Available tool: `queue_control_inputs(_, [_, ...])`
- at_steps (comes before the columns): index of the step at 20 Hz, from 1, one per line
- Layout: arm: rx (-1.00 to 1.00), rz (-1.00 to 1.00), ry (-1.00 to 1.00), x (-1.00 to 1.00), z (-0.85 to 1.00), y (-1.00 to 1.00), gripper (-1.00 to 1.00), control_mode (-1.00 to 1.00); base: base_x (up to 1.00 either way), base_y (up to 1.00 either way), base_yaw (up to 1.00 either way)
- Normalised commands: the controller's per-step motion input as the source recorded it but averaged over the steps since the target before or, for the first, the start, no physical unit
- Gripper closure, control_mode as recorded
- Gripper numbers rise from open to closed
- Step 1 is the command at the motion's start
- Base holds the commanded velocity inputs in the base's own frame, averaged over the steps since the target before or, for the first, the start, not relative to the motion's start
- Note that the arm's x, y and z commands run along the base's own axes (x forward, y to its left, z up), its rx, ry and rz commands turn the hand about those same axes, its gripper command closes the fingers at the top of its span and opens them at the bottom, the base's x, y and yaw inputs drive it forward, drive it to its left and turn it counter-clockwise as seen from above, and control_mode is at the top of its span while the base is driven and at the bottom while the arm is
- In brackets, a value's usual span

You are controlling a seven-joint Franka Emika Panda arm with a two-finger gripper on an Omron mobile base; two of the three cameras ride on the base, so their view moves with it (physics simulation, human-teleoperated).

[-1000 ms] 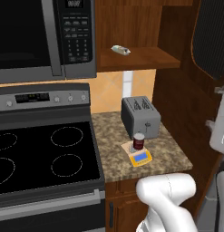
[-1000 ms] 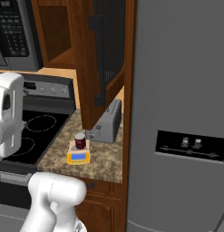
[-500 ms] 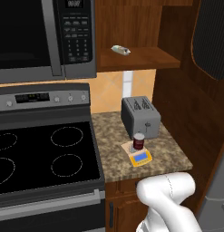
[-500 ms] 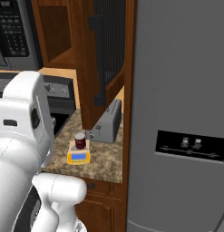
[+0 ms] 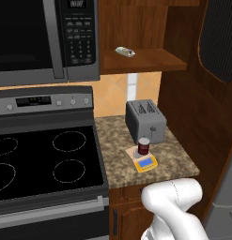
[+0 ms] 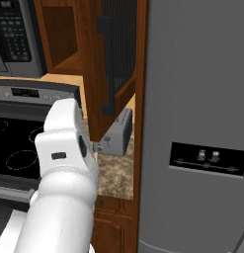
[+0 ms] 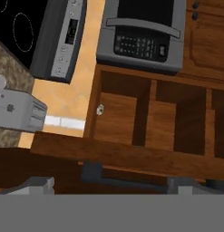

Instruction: Pick the canned food and place it on the digital scale for weighing, and close the cabinet.

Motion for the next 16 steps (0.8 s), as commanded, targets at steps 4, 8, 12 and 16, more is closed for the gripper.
queue_control_inputs(4, [0.00, -0.01, -0.34, 0.55, -0.89, 0.00, -1.00, -1.00, 0.00, 0.00, 0.00])
queue_control_inputs(8, [0.04, -0.10, -0.19, 0.45, -0.73, 0.16, -1.00, -1.00, 0.00, 0.00, 0.00])
queue_control_inputs(12, [0.04, -0.16, 0.02, 0.41, -0.34, 0.20, -1.00, -1.00, 0.00, 0.00, 0.00])
queue_control_inputs(16, [0.02, -0.14, 0.04, 0.64, -0.31, 0.19, -1.00, -1.00, 0.00, 0.00, 0.00])
